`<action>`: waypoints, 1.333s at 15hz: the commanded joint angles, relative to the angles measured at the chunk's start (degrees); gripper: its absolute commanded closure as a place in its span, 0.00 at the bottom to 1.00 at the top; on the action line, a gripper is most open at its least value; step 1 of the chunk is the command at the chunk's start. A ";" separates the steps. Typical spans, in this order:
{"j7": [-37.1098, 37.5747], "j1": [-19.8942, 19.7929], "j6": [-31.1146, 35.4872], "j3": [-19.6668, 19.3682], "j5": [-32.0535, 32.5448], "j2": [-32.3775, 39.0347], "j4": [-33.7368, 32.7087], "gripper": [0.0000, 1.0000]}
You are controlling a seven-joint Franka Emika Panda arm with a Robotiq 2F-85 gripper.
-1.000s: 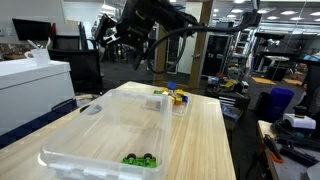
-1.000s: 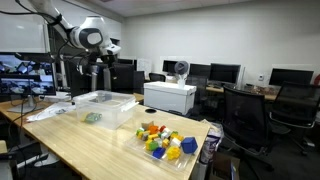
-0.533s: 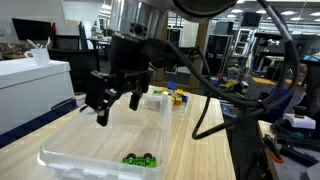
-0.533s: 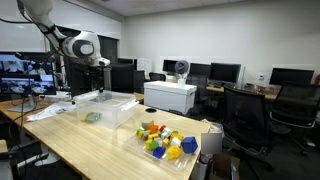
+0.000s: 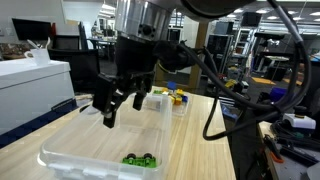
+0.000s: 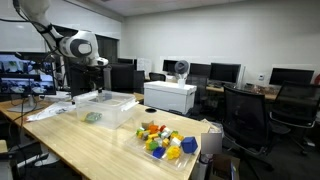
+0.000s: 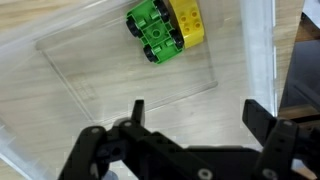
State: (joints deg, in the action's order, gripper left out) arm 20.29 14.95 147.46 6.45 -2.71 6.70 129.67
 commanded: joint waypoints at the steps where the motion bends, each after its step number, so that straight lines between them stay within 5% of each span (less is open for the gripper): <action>1: 0.29 -1.03 0.13 0.95 0.72 -0.30 0.77 0.00; 10: -2.74 -0.94 -1.48 3.92 -1.61 -8.80 12.49 0.00; 20: -2.51 -4.40 -1.49 2.58 1.05 -6.11 11.50 0.00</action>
State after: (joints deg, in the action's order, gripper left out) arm 19.77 11.16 146.44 8.73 -2.66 0.03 141.77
